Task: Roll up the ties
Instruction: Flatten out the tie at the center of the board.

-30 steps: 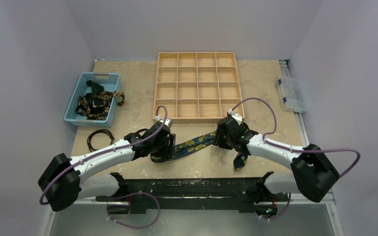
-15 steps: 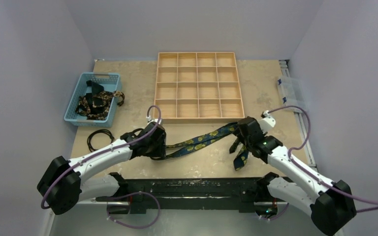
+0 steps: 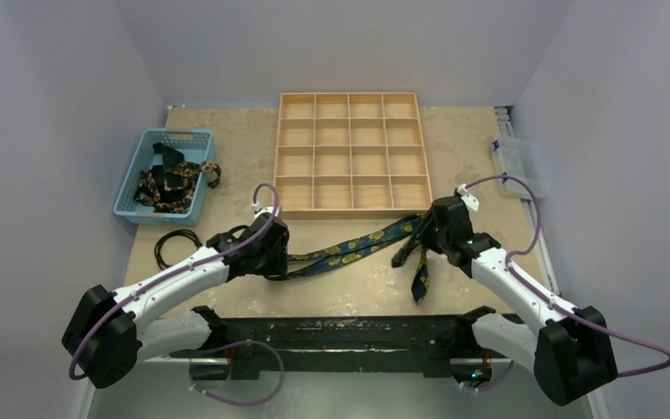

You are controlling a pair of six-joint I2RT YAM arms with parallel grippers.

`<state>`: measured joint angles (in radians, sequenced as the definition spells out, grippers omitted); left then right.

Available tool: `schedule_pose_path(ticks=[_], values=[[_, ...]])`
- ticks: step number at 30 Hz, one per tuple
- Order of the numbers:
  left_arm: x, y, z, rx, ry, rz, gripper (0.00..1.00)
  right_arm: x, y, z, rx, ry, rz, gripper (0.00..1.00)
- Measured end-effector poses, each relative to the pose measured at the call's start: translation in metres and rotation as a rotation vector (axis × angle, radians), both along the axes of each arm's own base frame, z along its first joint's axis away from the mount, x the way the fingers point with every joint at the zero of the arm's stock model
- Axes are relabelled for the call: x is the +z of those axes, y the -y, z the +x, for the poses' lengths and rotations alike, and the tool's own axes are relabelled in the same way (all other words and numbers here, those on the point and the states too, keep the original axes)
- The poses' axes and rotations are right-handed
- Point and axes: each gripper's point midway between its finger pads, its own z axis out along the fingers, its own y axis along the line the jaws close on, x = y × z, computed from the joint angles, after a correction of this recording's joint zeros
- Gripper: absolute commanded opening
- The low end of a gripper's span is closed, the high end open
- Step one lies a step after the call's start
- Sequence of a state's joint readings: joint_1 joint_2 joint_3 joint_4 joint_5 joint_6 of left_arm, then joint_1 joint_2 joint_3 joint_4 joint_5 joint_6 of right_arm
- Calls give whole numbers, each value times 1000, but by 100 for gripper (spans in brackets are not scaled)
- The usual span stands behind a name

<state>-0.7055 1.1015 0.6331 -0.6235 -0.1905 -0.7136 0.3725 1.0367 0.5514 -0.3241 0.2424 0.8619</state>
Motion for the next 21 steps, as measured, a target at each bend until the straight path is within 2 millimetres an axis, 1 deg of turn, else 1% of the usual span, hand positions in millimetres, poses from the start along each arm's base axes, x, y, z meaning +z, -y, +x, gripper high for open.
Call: schedule_pose_path(ticks=[2, 4, 6, 7, 9, 10, 11, 12, 14, 16, 17, 19, 21], values=[[-1, -1, 1, 6, -2, 1, 44, 1, -11, 2, 38, 5, 33, 38], [-1, -3, 2, 15, -3, 2, 42, 0, -21, 3, 70, 7, 47, 41], [-1, -6, 4, 28, -4, 3, 40, -2, -30, 1, 100, 0, 41, 49], [-1, -7, 5, 32, -4, 4, 39, -3, -36, -2, 120, -3, 28, 55], [-2, -9, 6, 38, -5, 8, 36, 2, -50, -5, 159, 0, -4, 59], [-2, -10, 7, 40, -5, 10, 34, 7, -56, -5, 174, 11, -17, 59], [-2, -12, 7, 40, -5, 14, 33, 17, -64, -3, 189, 34, -28, 57], [-2, -12, 8, 41, -6, 16, 31, 25, -67, -2, 193, 50, -33, 54], [-3, -13, 8, 41, -6, 18, 29, 41, -69, 3, 181, 92, -49, 50], [-3, -14, 9, 44, -7, 17, 26, 51, -68, 6, 169, 121, -60, 48], [-3, -14, 9, 44, -7, 17, 25, 53, -70, 7, 171, 127, -62, 46], [-4, -14, 9, 44, -9, 16, 24, 48, -74, 9, 180, 114, -71, 44], [-4, -14, 9, 43, -10, 14, 23, 30, -78, 11, 191, 67, -98, 43]])
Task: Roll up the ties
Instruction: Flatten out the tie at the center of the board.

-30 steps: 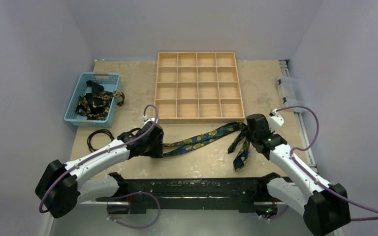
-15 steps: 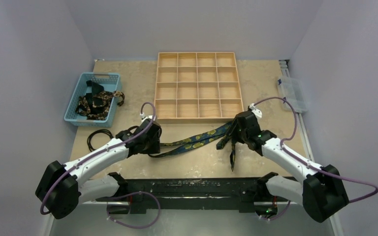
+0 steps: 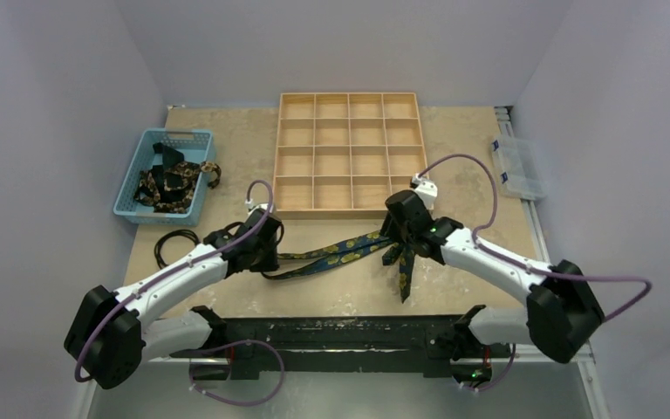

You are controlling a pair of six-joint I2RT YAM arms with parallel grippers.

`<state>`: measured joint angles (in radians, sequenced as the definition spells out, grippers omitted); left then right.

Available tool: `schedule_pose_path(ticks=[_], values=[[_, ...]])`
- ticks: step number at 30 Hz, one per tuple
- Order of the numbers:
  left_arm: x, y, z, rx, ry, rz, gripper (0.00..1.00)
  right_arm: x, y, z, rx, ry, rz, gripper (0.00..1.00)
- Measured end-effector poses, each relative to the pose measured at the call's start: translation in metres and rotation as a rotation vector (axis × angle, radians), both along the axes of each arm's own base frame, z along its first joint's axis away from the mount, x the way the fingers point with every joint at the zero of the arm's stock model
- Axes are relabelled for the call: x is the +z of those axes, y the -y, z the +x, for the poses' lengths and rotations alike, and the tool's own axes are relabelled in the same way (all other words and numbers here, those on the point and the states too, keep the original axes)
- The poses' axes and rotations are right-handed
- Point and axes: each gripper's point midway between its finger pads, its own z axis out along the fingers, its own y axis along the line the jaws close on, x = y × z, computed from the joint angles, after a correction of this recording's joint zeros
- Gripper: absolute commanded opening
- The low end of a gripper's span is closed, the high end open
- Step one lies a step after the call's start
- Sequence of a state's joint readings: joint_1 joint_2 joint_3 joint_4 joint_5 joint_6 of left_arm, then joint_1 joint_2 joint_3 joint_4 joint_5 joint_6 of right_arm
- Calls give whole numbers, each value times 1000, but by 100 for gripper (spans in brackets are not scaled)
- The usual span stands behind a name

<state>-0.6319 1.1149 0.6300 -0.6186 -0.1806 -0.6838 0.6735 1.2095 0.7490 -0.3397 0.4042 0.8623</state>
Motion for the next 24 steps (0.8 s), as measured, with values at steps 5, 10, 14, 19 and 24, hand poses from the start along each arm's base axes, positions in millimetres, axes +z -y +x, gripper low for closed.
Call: schedule_pose_path(ticks=[5, 10, 14, 19, 24], values=[[1, -1, 0, 3, 1, -2, 21, -49, -4, -3, 8, -122, -76, 39], [2, -3, 2, 16, 5, -4, 19, -66, -4, -6, -19, -159, -60, 42], [1, -7, 3, 31, 2, -2, 19, -84, 21, -19, -122, -203, -47, 44], [-1, -13, 5, 57, -2, 0, 18, -65, 67, -23, -298, -148, 23, 41], [-1, -14, 6, 68, -2, -2, 18, -37, 114, -17, -466, -57, 49, 43]])
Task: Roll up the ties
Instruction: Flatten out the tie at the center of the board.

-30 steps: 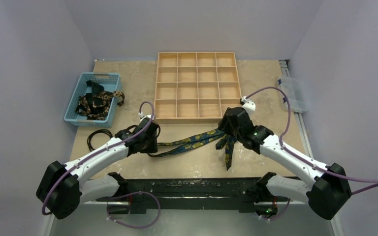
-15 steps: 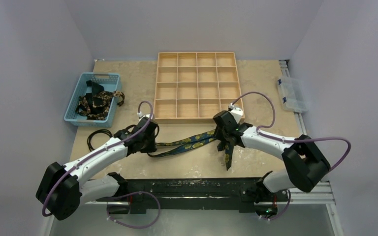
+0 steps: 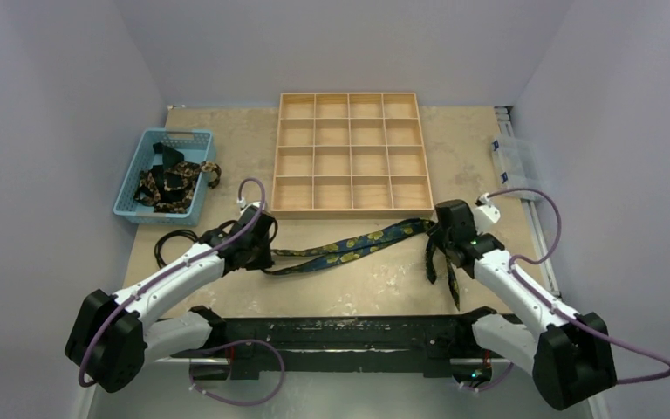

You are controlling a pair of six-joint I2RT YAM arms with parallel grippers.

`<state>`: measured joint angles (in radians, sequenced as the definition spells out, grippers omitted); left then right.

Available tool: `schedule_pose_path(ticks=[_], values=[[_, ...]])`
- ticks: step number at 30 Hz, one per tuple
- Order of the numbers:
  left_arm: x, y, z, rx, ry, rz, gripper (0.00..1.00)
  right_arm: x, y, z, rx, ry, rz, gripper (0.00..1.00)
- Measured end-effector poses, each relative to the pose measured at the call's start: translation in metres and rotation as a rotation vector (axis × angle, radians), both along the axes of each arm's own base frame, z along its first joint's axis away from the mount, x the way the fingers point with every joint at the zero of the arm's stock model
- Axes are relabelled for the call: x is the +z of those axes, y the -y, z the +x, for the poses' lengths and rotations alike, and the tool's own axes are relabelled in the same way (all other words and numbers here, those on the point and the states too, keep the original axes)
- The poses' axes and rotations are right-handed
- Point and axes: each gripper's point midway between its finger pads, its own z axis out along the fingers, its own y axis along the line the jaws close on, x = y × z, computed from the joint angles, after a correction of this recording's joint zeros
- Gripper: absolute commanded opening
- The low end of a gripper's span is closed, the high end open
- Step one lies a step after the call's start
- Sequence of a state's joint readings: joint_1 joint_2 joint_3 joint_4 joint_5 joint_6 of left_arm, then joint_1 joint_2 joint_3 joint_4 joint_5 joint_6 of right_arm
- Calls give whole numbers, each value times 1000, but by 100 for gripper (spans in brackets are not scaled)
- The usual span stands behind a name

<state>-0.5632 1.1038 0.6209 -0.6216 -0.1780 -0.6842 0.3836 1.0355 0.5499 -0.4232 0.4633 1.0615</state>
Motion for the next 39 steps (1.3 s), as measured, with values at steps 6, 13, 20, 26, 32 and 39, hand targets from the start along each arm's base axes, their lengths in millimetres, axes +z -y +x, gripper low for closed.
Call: schedule_pose_path(ticks=[6, 13, 20, 26, 32, 39], values=[[-1, 0, -1, 2, -5, -4, 18, -11, 55, 9, -143, -59, -51, 34], [-3, 0, -3, 0, -12, -8, 18, 23, 51, 20, 14, 2, -99, 52], [-3, 0, -3, -2, -13, -11, 17, 67, 17, 34, 244, 111, -55, 45], [-3, 1, -3, -3, -13, -12, 17, 25, -39, -1, 447, 6, 38, 41], [-3, 1, -3, -4, -15, -15, 17, -29, -50, -31, 449, -147, 82, 47], [-2, 1, -3, -3, -10, -18, 18, -38, -9, -20, 252, -165, 68, 51]])
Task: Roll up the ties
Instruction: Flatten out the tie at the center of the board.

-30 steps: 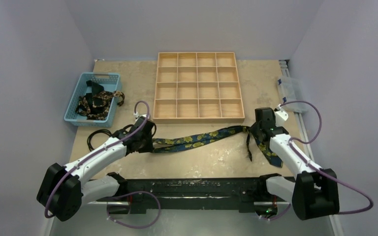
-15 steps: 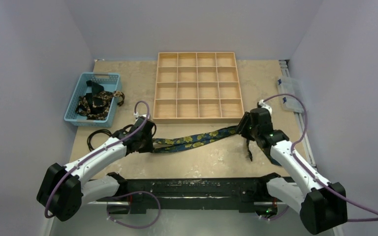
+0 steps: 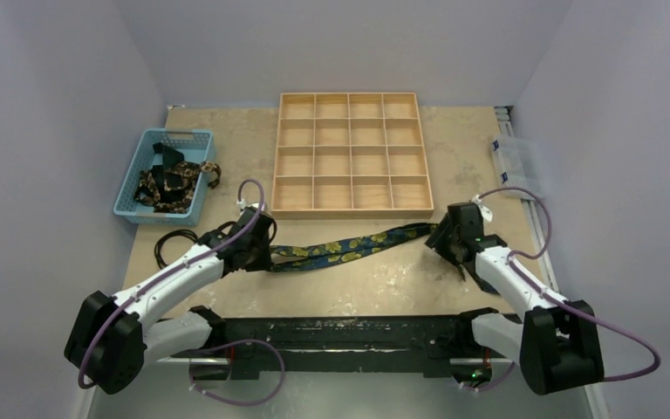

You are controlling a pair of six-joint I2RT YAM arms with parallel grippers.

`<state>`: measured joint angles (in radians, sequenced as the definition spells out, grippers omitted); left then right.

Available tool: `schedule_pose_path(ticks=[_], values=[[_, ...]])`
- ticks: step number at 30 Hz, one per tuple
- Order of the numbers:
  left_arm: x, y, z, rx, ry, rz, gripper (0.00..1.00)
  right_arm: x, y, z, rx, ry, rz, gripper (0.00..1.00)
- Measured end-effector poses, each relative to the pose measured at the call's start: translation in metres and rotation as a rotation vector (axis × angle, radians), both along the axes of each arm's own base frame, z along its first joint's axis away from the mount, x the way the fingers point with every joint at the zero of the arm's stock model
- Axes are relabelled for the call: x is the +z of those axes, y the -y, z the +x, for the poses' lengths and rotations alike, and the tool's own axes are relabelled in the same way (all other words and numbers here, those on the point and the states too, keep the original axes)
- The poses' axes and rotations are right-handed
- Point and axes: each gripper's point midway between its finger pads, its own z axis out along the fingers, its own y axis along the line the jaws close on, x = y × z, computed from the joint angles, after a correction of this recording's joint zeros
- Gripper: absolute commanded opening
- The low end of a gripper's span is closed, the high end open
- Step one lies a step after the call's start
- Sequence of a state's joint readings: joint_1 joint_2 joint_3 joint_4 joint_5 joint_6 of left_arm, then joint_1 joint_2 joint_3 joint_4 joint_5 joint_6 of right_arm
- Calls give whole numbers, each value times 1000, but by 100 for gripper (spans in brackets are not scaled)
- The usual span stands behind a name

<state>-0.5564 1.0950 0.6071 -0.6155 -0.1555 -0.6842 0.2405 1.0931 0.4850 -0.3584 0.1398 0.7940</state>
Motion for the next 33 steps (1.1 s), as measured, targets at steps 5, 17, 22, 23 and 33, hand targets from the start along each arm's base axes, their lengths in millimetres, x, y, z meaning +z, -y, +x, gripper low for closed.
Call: schedule_pose_path(ticks=[5, 17, 22, 23, 33], values=[[1, 0, 1, 2, 5, -2, 18, 7, 51, 22, -163, 13, -60, 52], [2, -8, 5, 42, 9, -1, 36, -1, 68, 90, -119, 8, -137, 53], [7, -12, 8, 48, 33, 4, 49, -9, 72, 95, -121, 6, -149, 55], [8, -12, 9, 44, 41, 3, 51, -8, 72, 97, -122, 12, -145, 55], [21, -9, 11, 30, 90, -31, 52, -3, 63, 49, -176, 30, -17, 53]])
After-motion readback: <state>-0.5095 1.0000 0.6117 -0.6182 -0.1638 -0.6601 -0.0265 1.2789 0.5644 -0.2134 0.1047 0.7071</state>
